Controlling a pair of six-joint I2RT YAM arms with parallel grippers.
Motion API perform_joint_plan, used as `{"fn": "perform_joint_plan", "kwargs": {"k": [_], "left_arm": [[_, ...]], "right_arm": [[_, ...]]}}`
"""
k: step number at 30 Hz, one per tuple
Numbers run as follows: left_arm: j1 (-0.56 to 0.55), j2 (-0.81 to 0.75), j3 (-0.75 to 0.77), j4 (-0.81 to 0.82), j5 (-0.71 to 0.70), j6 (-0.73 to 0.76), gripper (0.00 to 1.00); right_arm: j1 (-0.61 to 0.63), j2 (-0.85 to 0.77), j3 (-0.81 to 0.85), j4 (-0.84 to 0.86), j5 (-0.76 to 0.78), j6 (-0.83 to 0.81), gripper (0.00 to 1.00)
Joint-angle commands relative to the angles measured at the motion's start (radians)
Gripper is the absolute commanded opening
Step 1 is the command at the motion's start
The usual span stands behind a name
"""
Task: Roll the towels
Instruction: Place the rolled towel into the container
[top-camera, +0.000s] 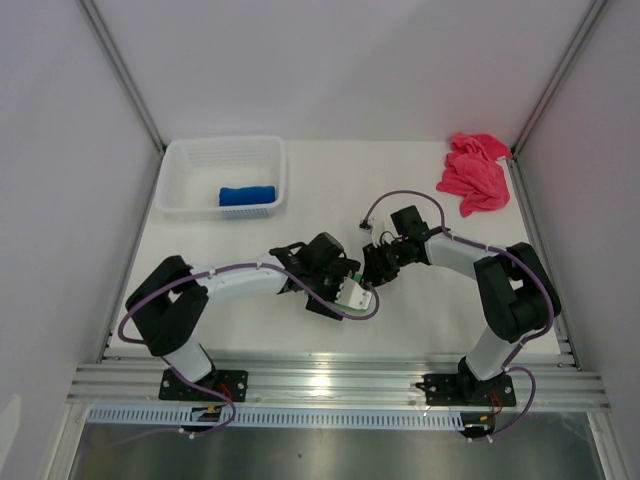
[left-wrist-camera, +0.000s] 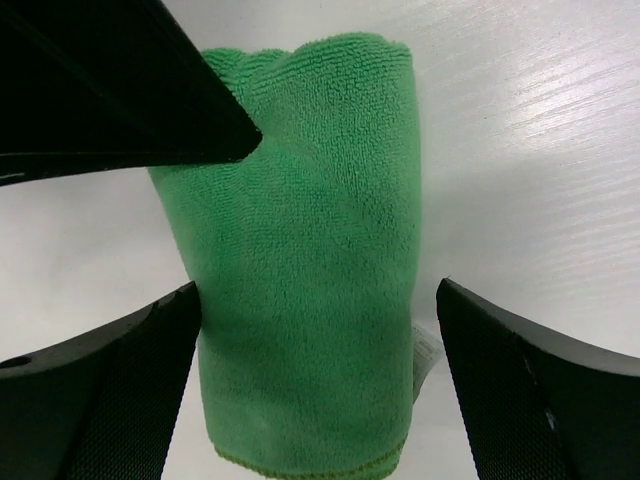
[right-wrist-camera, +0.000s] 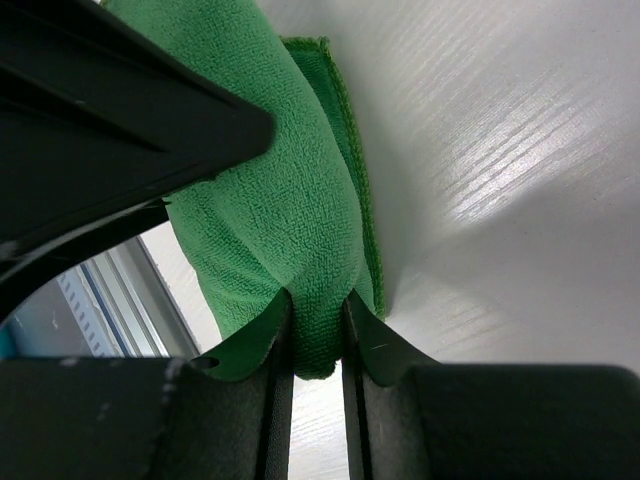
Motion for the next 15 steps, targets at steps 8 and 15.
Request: {"fn": "perform_joint_plan", "kwargs": {"k": [8, 15], "left_arm": [[-0.032, 0.089, 0.043, -0.034, -0.019, -0.002, 1.0], [-0.035, 0.167, 0.085, -0.07, -0.062, -0.004, 0.92]], "right_arm": [[-0.011, 0.005, 0.018, 0.016, 0.06, 0.003, 0.07], [-0.013, 0.006, 0.033, -0.001, 0.069, 0.015, 0.24]]}}
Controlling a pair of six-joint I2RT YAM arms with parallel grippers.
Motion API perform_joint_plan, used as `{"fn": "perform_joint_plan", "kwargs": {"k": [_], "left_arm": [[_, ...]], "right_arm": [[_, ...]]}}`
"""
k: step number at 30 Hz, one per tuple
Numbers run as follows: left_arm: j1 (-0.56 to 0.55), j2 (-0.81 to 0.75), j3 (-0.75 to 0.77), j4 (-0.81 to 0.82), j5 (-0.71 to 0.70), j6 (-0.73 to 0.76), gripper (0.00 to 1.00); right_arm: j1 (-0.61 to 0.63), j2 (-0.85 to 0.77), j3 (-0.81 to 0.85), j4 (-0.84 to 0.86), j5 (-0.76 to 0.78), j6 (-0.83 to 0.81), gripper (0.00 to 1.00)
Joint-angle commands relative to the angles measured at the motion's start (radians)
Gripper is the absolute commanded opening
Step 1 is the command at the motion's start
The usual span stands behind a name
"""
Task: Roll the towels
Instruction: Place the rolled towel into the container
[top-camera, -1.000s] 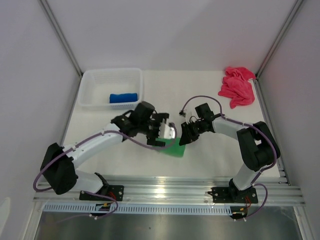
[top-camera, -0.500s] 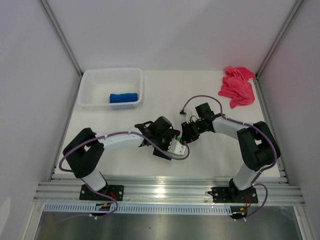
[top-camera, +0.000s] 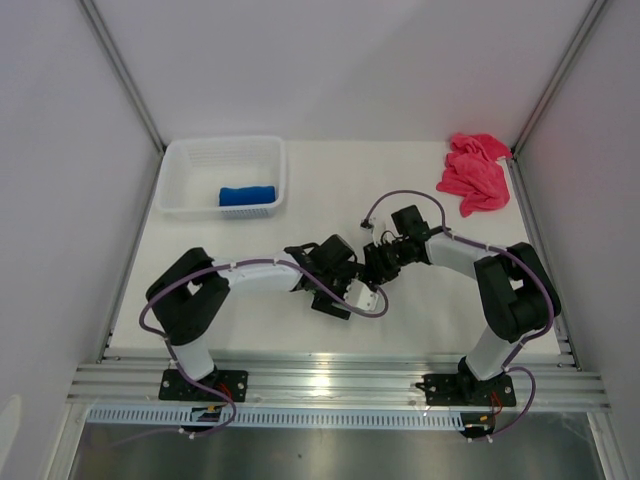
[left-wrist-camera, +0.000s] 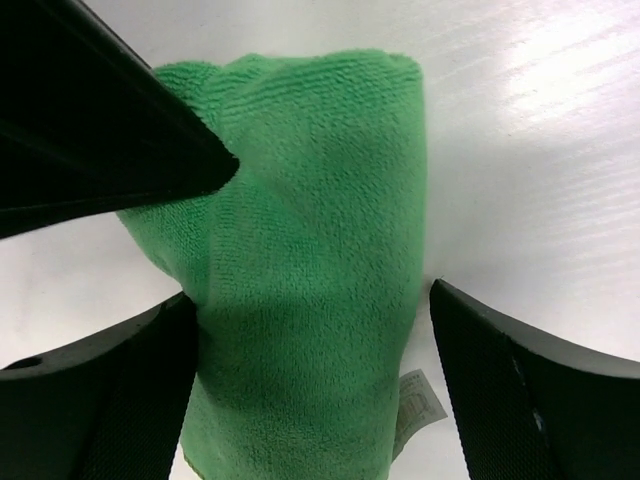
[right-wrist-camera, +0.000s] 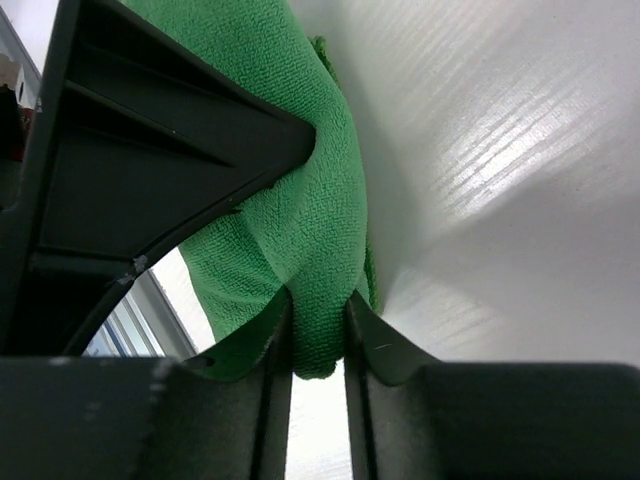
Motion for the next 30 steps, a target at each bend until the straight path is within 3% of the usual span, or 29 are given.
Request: {"fn": "perform_joint_plan", "kwargs": {"k": [1, 3, 9, 10, 11, 18, 24, 26, 30], "left_arm": [[-0.013, 0.053, 0.028, -0.06, -0.024, 0.0, 0.91], [-0.013, 0.06, 0.035, -0.089, -0.019, 0.011, 0.88], [-0.013, 0.07, 0.04, -0.131, -0.004, 0.037, 0.8], [-0.013, 0.072, 0.038, -0.133, -0.005, 0.038, 0.79], [-0.012, 0.07, 0.037, -0.133, -0.007, 0.044, 0.77], [-0.001, 0.072, 0.046, -0.111, -0.015, 0.018, 0.72], [0.005, 0.07, 0.066, -0.083, -0.013, -0.023, 0.6], [0.008, 0.069, 0.072, -0.076, -0.015, -0.035, 0.5], [0.018, 0.066, 0.07, -0.083, -0.01, -0.045, 0.49]], "right_arm": [[-0.011, 0.005, 0.041, -0.007, 0.058, 0.001, 0.28], [-0.012, 0.0, 0.053, -0.029, 0.084, 0.005, 0.37], [-0.058, -0.049, 0.096, -0.098, 0.183, 0.041, 0.44], [-0.069, -0.057, 0.101, -0.104, 0.197, 0.051, 0.61], [-0.081, -0.066, 0.111, -0.119, 0.205, 0.073, 0.7], [-0.112, -0.135, 0.124, -0.158, 0.246, 0.065, 0.7], [-0.113, -0.147, 0.114, -0.153, 0.263, 0.071, 0.7], [-0.113, -0.15, 0.113, -0.158, 0.272, 0.071, 0.7], [-0.113, -0.152, 0.111, -0.161, 0.28, 0.062, 0.7]]}}
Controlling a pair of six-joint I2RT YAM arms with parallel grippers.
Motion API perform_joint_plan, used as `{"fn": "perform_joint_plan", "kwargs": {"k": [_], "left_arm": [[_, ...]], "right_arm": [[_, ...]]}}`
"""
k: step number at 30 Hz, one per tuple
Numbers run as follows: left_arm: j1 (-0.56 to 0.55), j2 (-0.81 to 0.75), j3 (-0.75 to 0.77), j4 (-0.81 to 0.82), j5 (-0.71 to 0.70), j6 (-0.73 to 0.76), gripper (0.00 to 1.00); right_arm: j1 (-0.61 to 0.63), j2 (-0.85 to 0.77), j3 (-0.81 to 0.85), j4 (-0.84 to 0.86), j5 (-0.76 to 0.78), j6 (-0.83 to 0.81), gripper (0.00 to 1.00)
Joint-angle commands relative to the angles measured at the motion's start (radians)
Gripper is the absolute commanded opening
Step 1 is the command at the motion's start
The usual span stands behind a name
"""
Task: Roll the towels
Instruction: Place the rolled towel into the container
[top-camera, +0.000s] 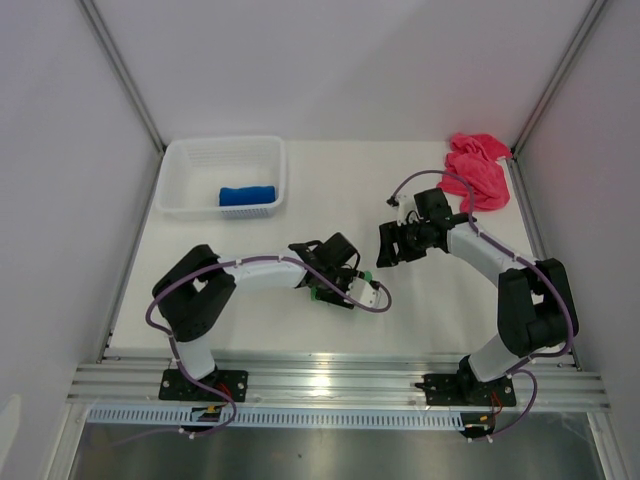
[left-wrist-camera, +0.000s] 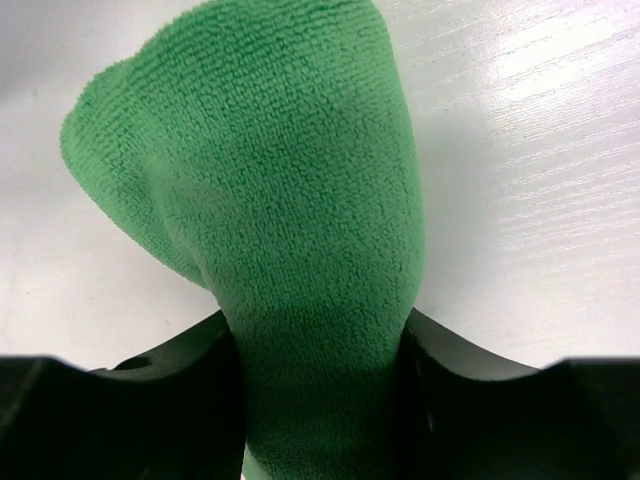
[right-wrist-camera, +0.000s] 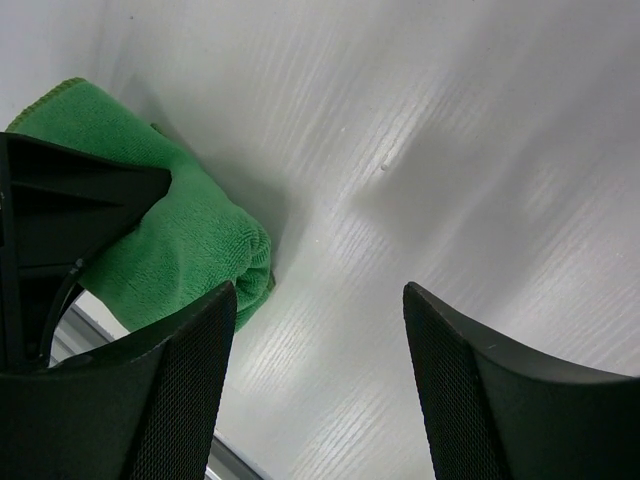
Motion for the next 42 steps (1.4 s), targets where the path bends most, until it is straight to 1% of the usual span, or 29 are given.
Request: {"fn": "perform_joint_plan", "kwargs": {"k": [1, 3, 4, 6, 8, 9, 12, 13, 15, 17, 18, 21, 28, 37, 39, 42], "left_arm": [[0.012, 0.015, 0.018, -0.036, 0.001, -0.038, 0.49], [0.016, 0.012, 0.029, -0.04, -0.003, -0.044, 0.47], [0.021, 0.009, 0.034, -0.043, -0.008, -0.047, 0.42], [0.024, 0.005, 0.037, -0.042, -0.015, -0.04, 0.38], [0.029, 0.0, 0.034, -0.036, -0.029, -0.015, 0.35], [0.03, -0.001, 0.029, -0.019, -0.038, 0.003, 0.31], [0.036, -0.006, 0.017, 0.006, -0.051, 0.046, 0.26], [0.038, -0.008, 0.018, 0.019, -0.052, 0.058, 0.21], [0.038, -0.006, 0.008, 0.032, -0.063, 0.087, 0.17], [0.043, -0.006, 0.008, 0.044, -0.066, 0.097, 0.13], [0.047, -0.009, 0.012, 0.046, -0.063, 0.098, 0.09], [0.059, -0.021, 0.015, 0.052, -0.048, 0.103, 0.05], [0.084, -0.075, 0.014, 0.026, 0.004, 0.111, 0.01], [0.121, -0.093, 0.037, -0.002, 0.024, 0.149, 0.01], [0.131, -0.093, 0.046, -0.028, 0.041, 0.161, 0.01], [0.132, -0.1, 0.035, -0.111, 0.095, 0.209, 0.01]], "right_arm": [[0.002, -0.033, 0.024, -0.013, 0.02, 0.0, 0.7], [0.001, -0.03, 0.024, -0.013, 0.022, -0.003, 0.7], [0.001, -0.027, 0.024, -0.013, 0.023, -0.005, 0.7], [0.001, -0.022, 0.026, -0.01, 0.025, -0.006, 0.7], [0.001, -0.018, 0.03, -0.008, 0.026, -0.009, 0.7], [0.001, -0.014, 0.03, -0.008, 0.026, -0.011, 0.7], [-0.002, -0.011, 0.033, -0.008, 0.029, -0.018, 0.7], [-0.002, -0.01, 0.033, -0.008, 0.032, -0.02, 0.7], [-0.005, -0.01, 0.036, -0.008, 0.034, -0.023, 0.7], [-0.007, -0.01, 0.036, -0.01, 0.034, -0.025, 0.7], [-0.007, -0.008, 0.036, -0.01, 0.034, -0.026, 0.7], [-0.012, -0.008, 0.038, -0.01, 0.035, -0.031, 0.7], [-0.024, 0.002, 0.05, -0.01, 0.034, -0.041, 0.7], [-0.032, 0.024, 0.072, -0.014, 0.029, -0.052, 0.7], [-0.035, 0.025, 0.072, -0.016, 0.029, -0.052, 0.7], [-0.036, 0.027, 0.07, -0.016, 0.032, -0.052, 0.7]]}}
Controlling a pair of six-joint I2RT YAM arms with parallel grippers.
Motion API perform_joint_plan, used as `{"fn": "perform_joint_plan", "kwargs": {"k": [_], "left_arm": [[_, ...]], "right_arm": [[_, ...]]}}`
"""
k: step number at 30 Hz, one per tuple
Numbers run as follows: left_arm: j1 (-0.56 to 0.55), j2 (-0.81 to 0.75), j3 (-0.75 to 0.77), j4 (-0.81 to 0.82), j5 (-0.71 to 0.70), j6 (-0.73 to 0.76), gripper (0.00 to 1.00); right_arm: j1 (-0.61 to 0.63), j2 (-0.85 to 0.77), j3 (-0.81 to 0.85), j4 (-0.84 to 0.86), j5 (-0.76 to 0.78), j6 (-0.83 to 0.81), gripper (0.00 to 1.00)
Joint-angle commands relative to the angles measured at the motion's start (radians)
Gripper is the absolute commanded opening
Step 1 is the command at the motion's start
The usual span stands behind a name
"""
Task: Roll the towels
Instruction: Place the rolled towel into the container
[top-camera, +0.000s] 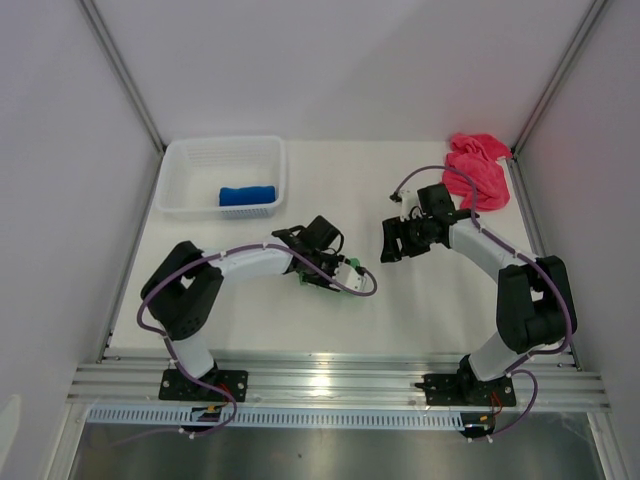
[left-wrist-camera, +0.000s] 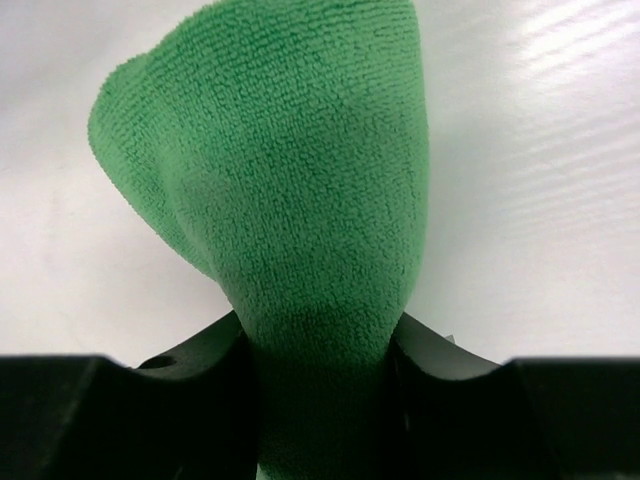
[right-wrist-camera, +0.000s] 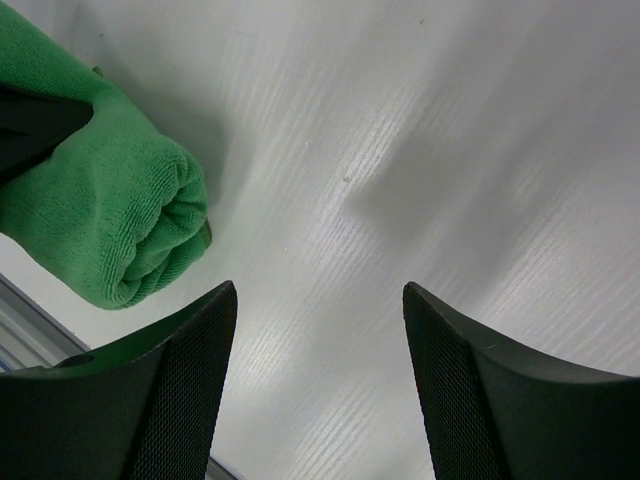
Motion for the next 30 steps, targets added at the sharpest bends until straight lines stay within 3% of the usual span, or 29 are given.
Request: {"fn": "perform_joint_plan", "kwargs": {"k": [1, 8, 15, 21, 25, 30], "left_arm": [[0.004, -0.058, 0.021, -0.118, 0.115, 0.073, 0.01], [-0.001, -0.044, 0.013, -0.192, 0.144, 0.038, 0.01], [0.004, -0.012, 0.067, -0.386, 0.243, 0.062, 0.02], [0.004, 0.009, 0.031, -0.348, 0.207, 0.033, 0.06], [0.021, 0.005, 0.053, -0.328, 0.223, -0.03, 0.03], [0.034, -0.023, 0.064, -0.264, 0.192, -0.06, 0.01]], "right_arm": [[-0.007, 0.007, 0.035, -0.001, 0.005, -0.012, 0.7], [-0.009, 0.006, 0.028, 0.022, -0.011, -0.017, 0.7], [-0.009, 0.009, 0.035, 0.041, -0.008, -0.02, 0.7], [-0.007, -0.026, -0.006, 0.079, -0.041, -0.037, 0.7], [-0.01, -0.149, -0.083, 0.207, -0.061, -0.106, 0.71], [-0.012, -0.322, -0.162, 0.481, 0.032, -0.211, 0.7]]}}
